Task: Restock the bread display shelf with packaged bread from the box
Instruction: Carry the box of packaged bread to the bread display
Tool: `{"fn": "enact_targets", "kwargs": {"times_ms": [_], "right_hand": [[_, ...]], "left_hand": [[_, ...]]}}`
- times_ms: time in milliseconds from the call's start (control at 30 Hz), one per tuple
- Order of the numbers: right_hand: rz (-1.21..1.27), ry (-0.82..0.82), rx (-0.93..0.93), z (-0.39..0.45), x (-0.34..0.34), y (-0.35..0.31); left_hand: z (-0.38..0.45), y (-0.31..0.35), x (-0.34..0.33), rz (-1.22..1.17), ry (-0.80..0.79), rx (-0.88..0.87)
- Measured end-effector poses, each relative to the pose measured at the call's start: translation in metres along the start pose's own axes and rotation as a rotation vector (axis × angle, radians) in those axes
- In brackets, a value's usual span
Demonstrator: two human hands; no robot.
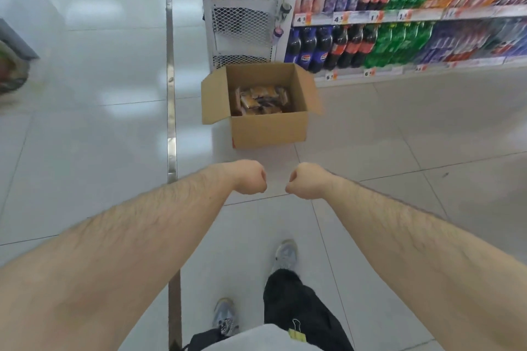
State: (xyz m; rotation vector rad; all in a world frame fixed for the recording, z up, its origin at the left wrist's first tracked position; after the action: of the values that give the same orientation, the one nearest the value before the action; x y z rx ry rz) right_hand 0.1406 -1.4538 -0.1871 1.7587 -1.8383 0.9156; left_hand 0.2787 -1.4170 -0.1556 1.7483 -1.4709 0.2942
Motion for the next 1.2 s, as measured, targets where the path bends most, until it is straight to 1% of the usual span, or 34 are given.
{"fn": "enact_targets", "kwargs": {"times_ms": [100,200,300,433,600,667,733,833,933,1067,1200], "right_hand": [[0.058,0.012,0.007,0.065,0.043,0.005],[0.193,0.037,-0.005,0.136,0.089,0.017],[0.392,0.007,-0.082,0.201,0.129,0.036],[0.493,-0.037,-0.156,0.277,0.174,0.058],[0.592,-0.082,-0.265,0.366,0.205,0.082],[0.615,-0.074,-0.296,0.402,0.213,0.089],[0.643,-0.072,-0.343,0.437,0.218,0.098],[0.717,-0.066,-0.425,0.483,0.223,0.114],[0.786,-0.105,-0.486,0.528,0.221,0.133],[0.802,-0.136,-0.543,0.610,0.216,0.164],[0.773,-0.122,-0.562,0.705,0.205,0.201]], "left_hand": [[0.063,-0.006,0.042,-0.033,0.000,0.009],[0.133,-0.010,0.083,-0.080,0.029,0.045],[0.199,-0.007,0.123,-0.136,0.044,0.074],[0.279,-0.003,0.171,-0.232,0.075,0.078],[0.368,-0.009,0.214,-0.336,0.094,0.065],[0.406,-0.016,0.227,-0.356,0.112,0.065],[0.446,-0.021,0.237,-0.378,0.117,0.052],[0.501,-0.027,0.247,-0.405,0.077,0.053],[0.549,-0.031,0.252,-0.439,0.039,0.068],[0.629,-0.041,0.240,-0.495,0.041,0.140],[0.721,-0.053,0.219,-0.536,0.070,0.206]]}}
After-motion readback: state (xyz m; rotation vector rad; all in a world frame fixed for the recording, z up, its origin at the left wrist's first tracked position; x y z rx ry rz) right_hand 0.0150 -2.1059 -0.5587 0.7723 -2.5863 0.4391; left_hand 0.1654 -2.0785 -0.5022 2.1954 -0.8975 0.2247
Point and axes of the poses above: each hand's wrist, its own z-axis towards the middle knuckle, its own x-axis out of the back of the hand, y = z × x, the point moved 7 cm from there along z, towards the middle knuckle, and after that the axes turned 7 degrees about -x, right-handed, at the moved point
